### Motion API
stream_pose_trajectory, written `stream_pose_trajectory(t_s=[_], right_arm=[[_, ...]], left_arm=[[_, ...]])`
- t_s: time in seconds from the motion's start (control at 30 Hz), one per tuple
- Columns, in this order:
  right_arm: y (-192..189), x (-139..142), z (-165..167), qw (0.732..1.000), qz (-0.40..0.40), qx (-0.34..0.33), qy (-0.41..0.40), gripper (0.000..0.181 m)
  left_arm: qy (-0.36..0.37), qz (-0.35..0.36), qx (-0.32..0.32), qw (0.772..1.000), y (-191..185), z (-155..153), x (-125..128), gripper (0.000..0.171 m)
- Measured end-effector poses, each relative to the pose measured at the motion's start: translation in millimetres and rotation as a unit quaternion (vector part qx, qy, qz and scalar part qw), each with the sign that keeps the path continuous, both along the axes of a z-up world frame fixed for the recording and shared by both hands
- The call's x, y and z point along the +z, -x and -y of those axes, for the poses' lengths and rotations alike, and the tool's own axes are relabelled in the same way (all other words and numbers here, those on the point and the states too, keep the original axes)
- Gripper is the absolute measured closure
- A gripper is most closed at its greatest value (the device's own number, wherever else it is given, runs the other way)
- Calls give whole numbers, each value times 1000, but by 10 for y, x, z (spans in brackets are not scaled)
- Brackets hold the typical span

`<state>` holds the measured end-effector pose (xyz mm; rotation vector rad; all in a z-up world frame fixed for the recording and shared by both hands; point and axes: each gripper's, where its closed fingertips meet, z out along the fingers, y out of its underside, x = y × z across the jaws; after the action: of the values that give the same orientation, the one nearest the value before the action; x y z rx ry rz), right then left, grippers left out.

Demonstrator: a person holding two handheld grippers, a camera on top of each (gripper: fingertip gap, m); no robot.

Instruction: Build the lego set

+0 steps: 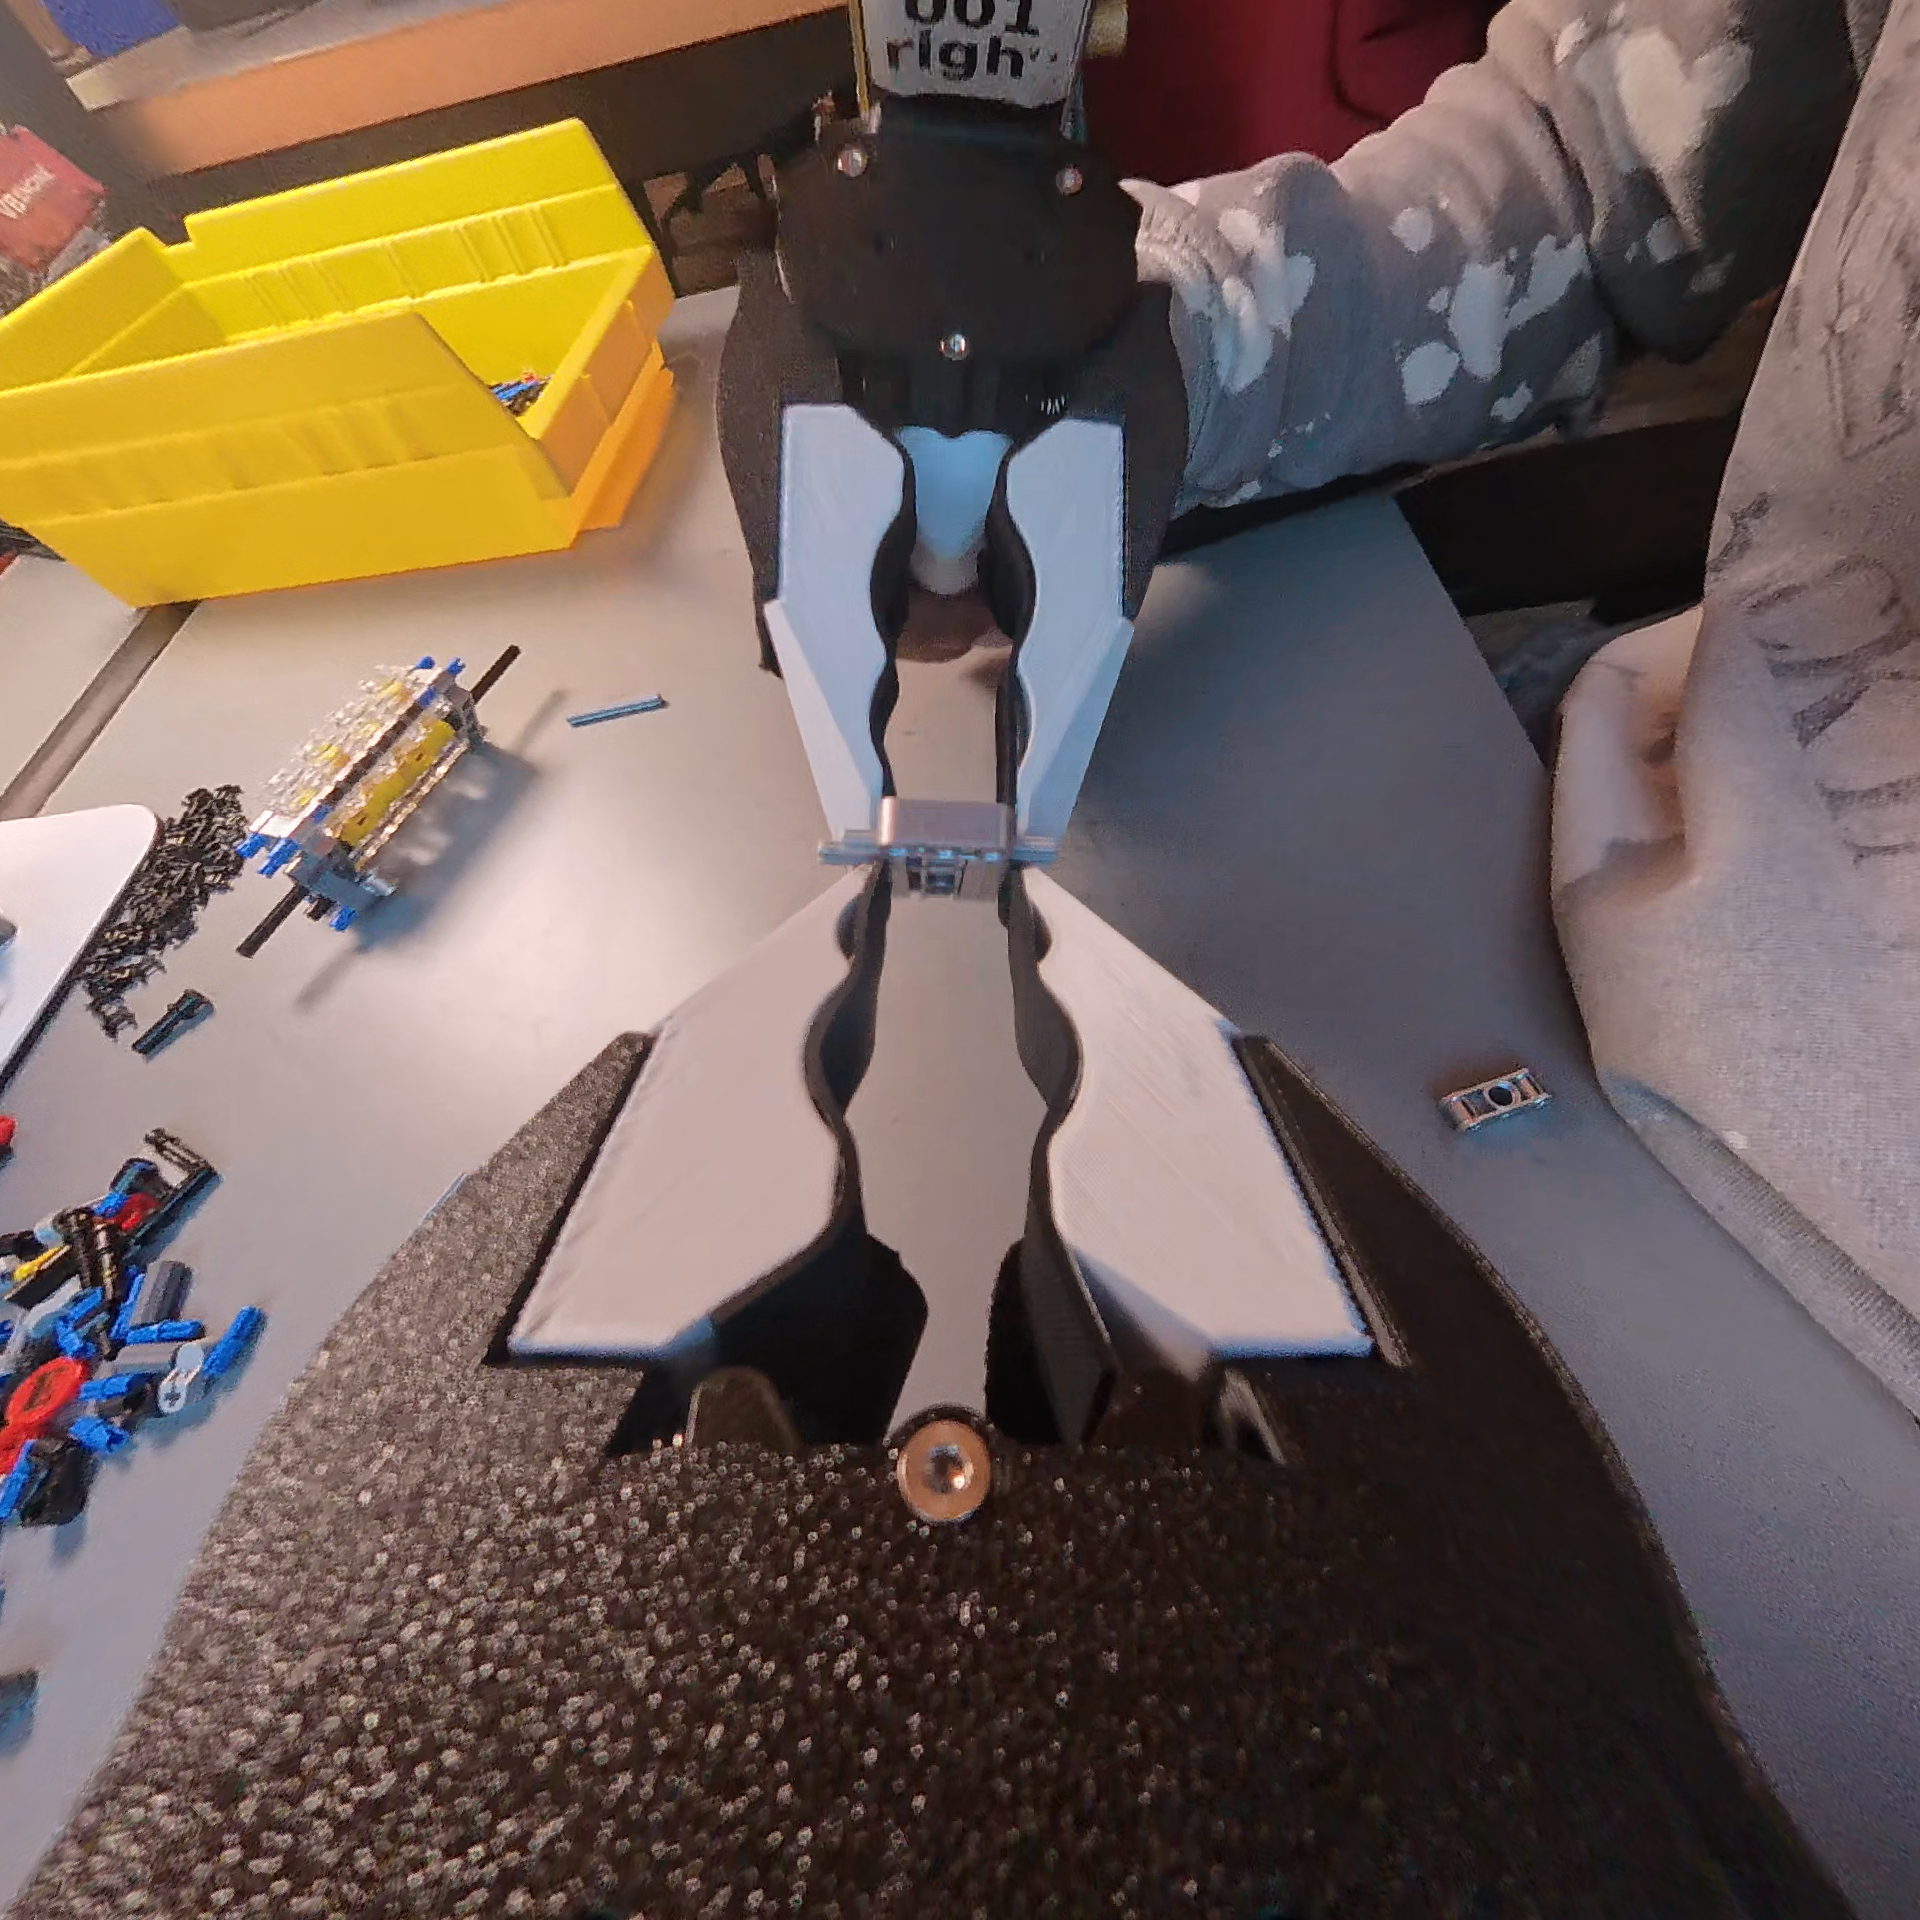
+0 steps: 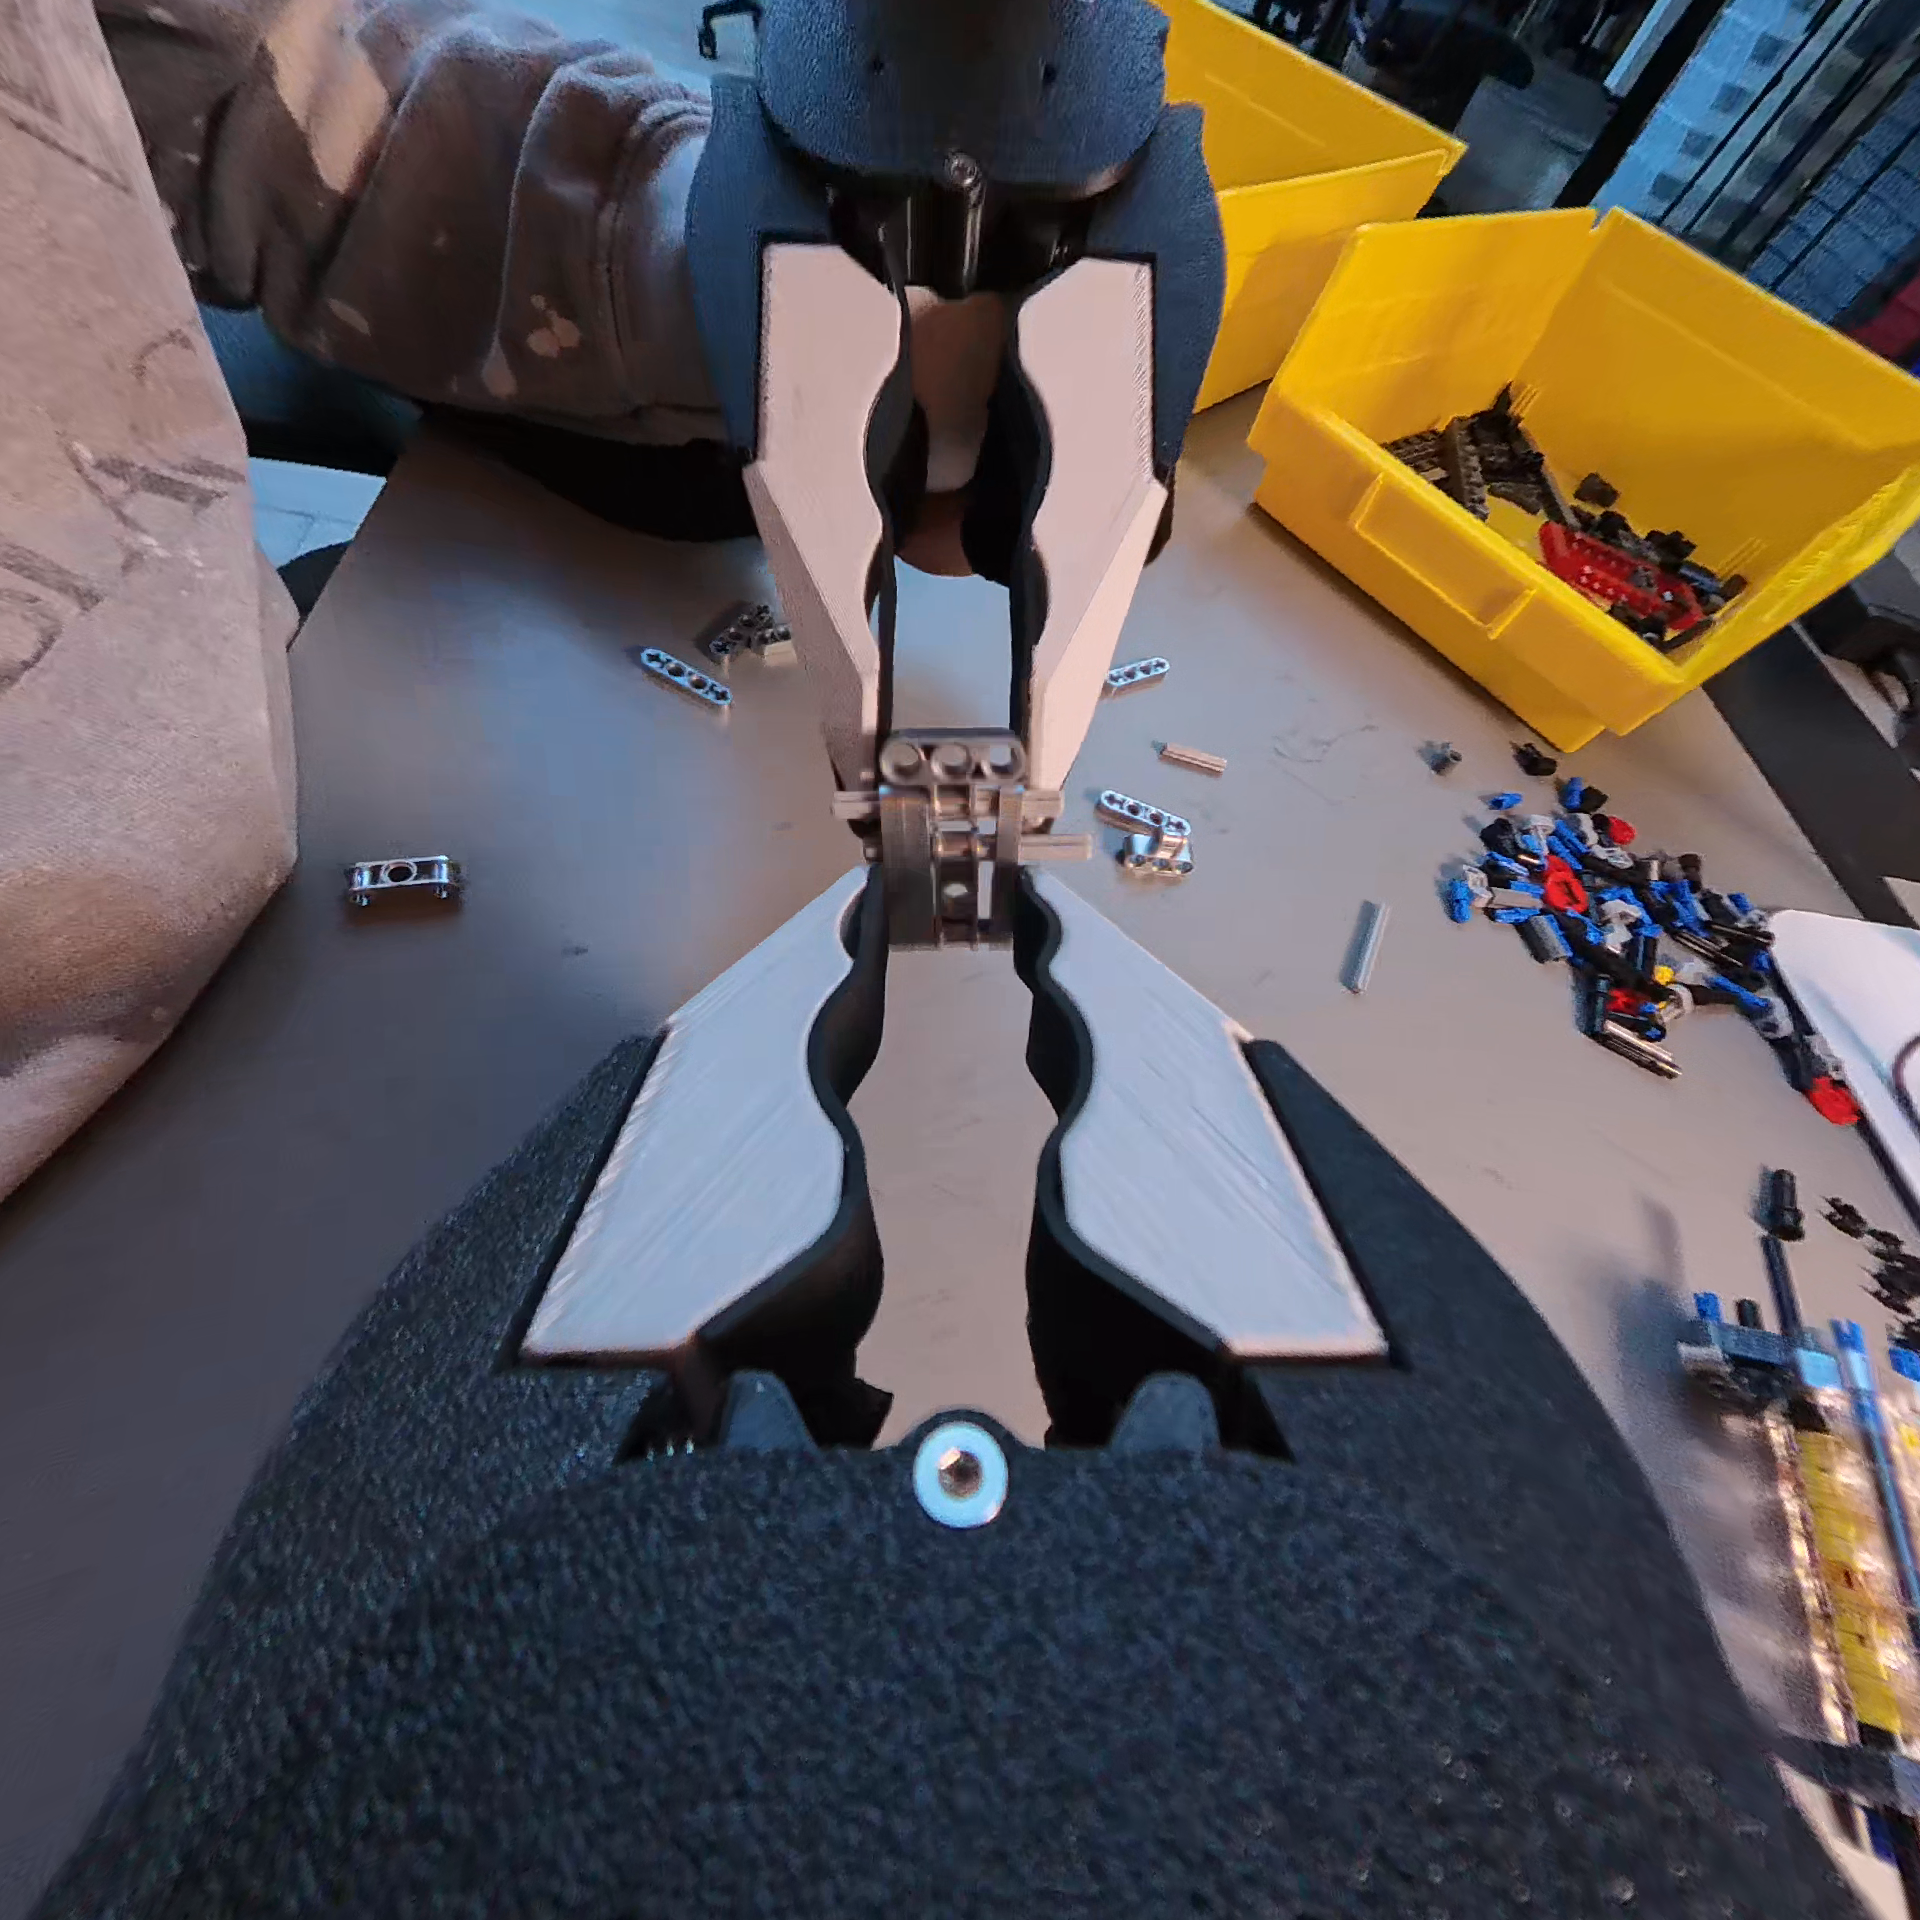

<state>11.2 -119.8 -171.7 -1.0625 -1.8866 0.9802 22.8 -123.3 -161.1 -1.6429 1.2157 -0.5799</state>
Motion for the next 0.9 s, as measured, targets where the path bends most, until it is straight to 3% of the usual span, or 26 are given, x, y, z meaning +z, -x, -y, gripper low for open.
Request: stream_pose_trajectory(t_s=[0.07,0.1,0.13,0.23,0.4,0.47,0.6,0.77,0.9], right_arm=[[15,-36,-4,1000,6,-2,-7,160],[18,-33,-25,1000,4,-6,-5,160],[20,-6,-45,1000,0,-10,4,160],[17,43,-124,1000,-7,-27,3,160],[31,-114,-247,997,31,-64,-35,160],[55,-176,-273,995,46,-75,-49,160],[99,-206,-252,994,51,-82,-58,160],[84,-272,-276,989,70,-90,-99,163],[70,-366,-336,982,88,-103,-131,163]], left_arm=[[3,-7,6,1000,6,-17,-23,151],[6,-13,15,1000,36,-38,-42,167],[2,-13,24,1000,74,-66,-39,171],[21,27,32,999,133,-82,32,171],[50,70,48,995,211,-139,115,146],[47,44,50,997,151,-143,26,137],[38,-40,53,997,90,-163,-248,153],[102,-22,49,993,71,-137,-350,160],[156,7,60,986,76,-137,-379,151]])
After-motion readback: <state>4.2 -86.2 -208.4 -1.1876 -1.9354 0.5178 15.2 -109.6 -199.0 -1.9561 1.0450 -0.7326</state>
